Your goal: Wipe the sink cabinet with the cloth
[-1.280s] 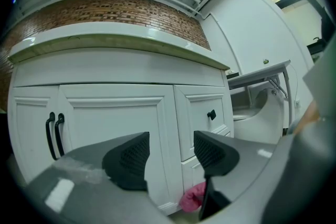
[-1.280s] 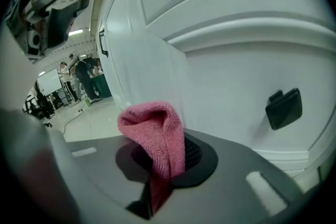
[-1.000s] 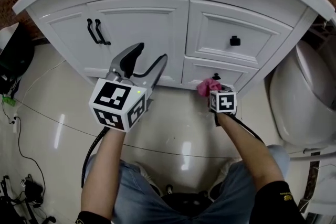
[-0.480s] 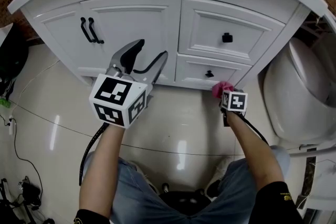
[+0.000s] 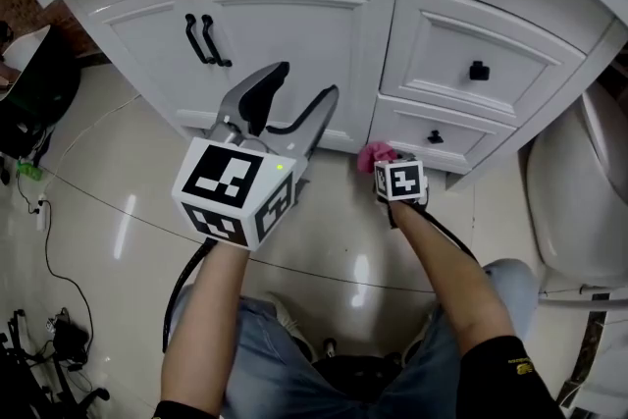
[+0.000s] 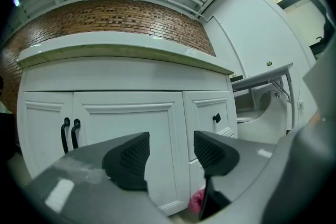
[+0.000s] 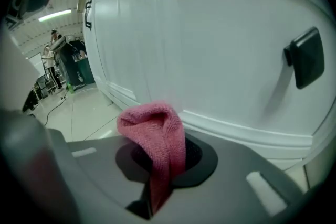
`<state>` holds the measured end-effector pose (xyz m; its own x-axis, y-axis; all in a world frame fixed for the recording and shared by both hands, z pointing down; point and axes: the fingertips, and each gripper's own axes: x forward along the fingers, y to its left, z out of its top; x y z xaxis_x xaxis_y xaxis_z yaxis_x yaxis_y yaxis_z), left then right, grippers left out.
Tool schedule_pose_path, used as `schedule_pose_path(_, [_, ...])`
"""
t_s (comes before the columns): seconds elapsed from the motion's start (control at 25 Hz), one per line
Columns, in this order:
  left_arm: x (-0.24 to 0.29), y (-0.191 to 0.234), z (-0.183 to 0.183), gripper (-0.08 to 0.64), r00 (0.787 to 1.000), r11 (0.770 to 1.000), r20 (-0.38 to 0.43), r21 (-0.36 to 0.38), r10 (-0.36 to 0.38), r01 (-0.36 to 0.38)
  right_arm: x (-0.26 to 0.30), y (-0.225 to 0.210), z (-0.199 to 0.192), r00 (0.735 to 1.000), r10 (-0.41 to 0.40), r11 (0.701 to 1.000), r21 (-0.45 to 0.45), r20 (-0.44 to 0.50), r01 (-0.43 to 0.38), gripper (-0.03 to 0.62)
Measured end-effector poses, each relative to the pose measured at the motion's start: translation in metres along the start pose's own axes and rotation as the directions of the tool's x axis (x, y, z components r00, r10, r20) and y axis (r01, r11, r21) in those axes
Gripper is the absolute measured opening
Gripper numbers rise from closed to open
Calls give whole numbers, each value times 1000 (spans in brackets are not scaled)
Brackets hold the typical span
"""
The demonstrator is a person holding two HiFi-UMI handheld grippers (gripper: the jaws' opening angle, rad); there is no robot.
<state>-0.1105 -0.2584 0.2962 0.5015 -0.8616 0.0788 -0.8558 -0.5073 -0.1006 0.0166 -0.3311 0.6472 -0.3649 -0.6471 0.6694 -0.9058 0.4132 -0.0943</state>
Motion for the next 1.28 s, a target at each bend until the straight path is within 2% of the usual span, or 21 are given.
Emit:
schedule_pose_path(0.08, [-2, 4, -2, 267, 1000, 1000, -5, 0, 5, -5, 1, 0, -1, 1000, 1, 1000, -6, -2, -1, 38])
schedule_pose_path(0.16, [-4, 7, -4, 267, 1000, 1000, -7, 0, 6, -6, -3, -6, -2, 1000, 0, 999, -51, -5, -1, 38])
schedule_pose_path(0.32, [0, 3, -7, 267, 1000, 1000, -12, 6, -5, 5, -18, -38, -22, 998, -49, 992, -115, -51, 43, 38])
schedule_pose_path(0.52, [13, -14, -9, 267, 999, 999, -18, 20, -44, 44, -51, -112, -50, 973, -203, 973, -131, -105, 189, 38])
schedule_pose_path(0.64, [21, -24, -9, 267, 998, 997, -21, 30, -66, 66, -72, -146, -62, 954, -272, 962, -55, -128, 267, 38])
schedule_pose_path(0.8, [29, -33, -8, 267, 996, 996, -23, 28, -81, 82, -93, -186, -65, 944, -312, 937, 130, -111, 325, 38])
schedule_pose_path(1.0, [32, -41, -5, 267, 995, 995, -21, 34, -94, 95, -114, -221, -72, 906, -405, 887, 188, -121, 422, 40])
schedule_pose_path(1.28, [17, -49, 2, 267, 995, 995, -15, 21, -96, 96, -135, -189, -62, 929, -362, 900, 233, -75, 369, 40])
